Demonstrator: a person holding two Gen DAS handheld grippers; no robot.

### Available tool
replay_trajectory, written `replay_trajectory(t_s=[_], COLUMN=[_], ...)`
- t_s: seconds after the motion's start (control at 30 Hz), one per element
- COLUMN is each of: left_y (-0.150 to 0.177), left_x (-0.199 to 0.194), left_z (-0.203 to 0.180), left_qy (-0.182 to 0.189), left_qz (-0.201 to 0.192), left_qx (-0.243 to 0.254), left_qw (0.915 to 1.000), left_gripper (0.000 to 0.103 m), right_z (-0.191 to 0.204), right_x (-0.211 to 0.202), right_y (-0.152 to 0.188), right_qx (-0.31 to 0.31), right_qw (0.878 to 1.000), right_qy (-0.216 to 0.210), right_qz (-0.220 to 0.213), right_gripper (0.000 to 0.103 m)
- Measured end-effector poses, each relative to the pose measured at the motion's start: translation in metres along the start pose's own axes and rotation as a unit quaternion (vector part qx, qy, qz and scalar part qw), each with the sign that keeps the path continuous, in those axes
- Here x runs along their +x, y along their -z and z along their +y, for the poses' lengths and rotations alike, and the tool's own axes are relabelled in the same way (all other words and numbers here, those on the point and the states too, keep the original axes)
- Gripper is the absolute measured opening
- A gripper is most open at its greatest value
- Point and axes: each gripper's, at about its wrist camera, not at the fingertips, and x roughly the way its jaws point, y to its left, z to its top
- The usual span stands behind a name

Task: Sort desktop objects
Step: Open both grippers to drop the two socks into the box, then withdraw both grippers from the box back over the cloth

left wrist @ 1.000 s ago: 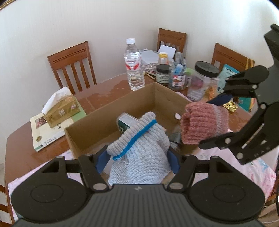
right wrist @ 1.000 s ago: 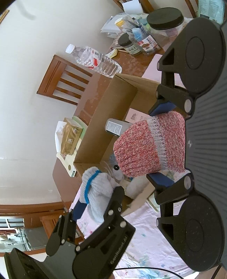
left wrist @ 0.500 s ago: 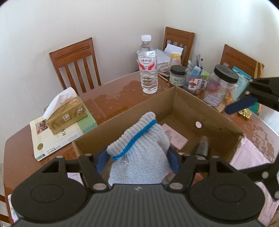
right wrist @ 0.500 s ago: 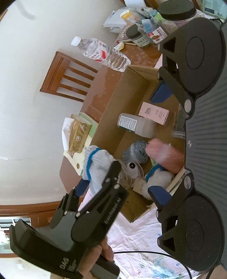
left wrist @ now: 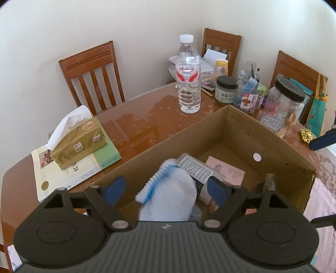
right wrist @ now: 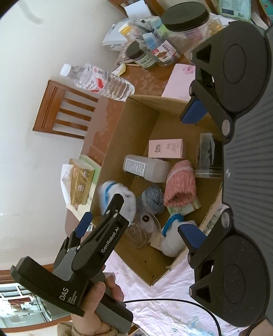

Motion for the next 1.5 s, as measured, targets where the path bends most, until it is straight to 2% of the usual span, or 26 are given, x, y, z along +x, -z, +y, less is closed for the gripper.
replay_trajectory(t_s=[0.17,0.33,0.5,0.93,1.2,1.5], left_y=[0.006,0.012,0.018,0.040,0.062,0.096], left_x=[-0.005,-0.017,-0.032,-0.079,-0.106,-0.115], left_z=[-0.005,-0.011,-0.020,-0.051,-0.079,-0.105], left_qy=[0.004,0.007,-0.003,-0.024,-0.028,-0.050], left_qz=[0.005,0.009,0.013,0.011,0.009,0.024], left_qx=[0.004,0.004,0.009,-0.014,-0.050,-0.105], left_qw=[1.0000,0.9999,0.9999,0.9996,0.9983,0.9930], left_gripper=[0.086,0.091,0.092,0.092,0.092,0.093], right_z=[0.000,0.001,0.004,0.014,0.017,0.012], right_x=[-0.002,-0.006,-0.011,-0.043,-0.067,-0.081], right_y=[0.003,0.007,0.016,0.052,0.082,0.122], right_qx=[0.006,0.008,0.008,0.021,0.020,0.062], right_qw=[1.000,1.000,1.000,1.000,1.000,0.998], right_qy=[0.003,0.004,-0.001,-0.011,-0.011,-0.020], right_qz=[0.002,0.002,-0.001,-0.011,-0.018,-0.022], right_gripper=[0.103,0.103,0.103,0.103,0.103,0.103])
